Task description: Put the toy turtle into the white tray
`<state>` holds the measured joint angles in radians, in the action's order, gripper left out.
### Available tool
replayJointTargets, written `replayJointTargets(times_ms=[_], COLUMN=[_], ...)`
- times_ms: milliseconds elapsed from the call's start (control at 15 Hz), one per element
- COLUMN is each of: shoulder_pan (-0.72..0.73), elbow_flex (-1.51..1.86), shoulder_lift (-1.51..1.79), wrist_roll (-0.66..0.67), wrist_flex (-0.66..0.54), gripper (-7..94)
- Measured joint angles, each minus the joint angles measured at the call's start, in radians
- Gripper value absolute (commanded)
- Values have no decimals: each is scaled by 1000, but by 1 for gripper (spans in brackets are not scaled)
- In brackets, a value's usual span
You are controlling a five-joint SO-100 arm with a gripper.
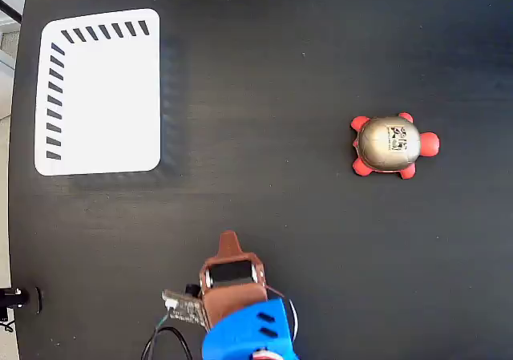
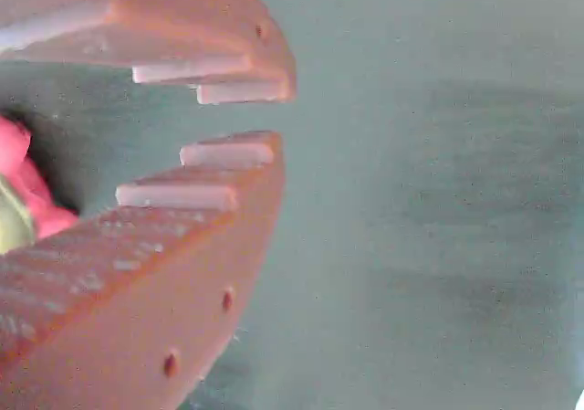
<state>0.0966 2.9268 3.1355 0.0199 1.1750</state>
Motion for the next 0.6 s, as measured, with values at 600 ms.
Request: replayJointTargets(times_ms=[600], shoulder_pan=[-295], elbow_flex=[-821], shoulder_lift=[-916], wrist_roll=[232], wrist_flex=[213], gripper=[0])
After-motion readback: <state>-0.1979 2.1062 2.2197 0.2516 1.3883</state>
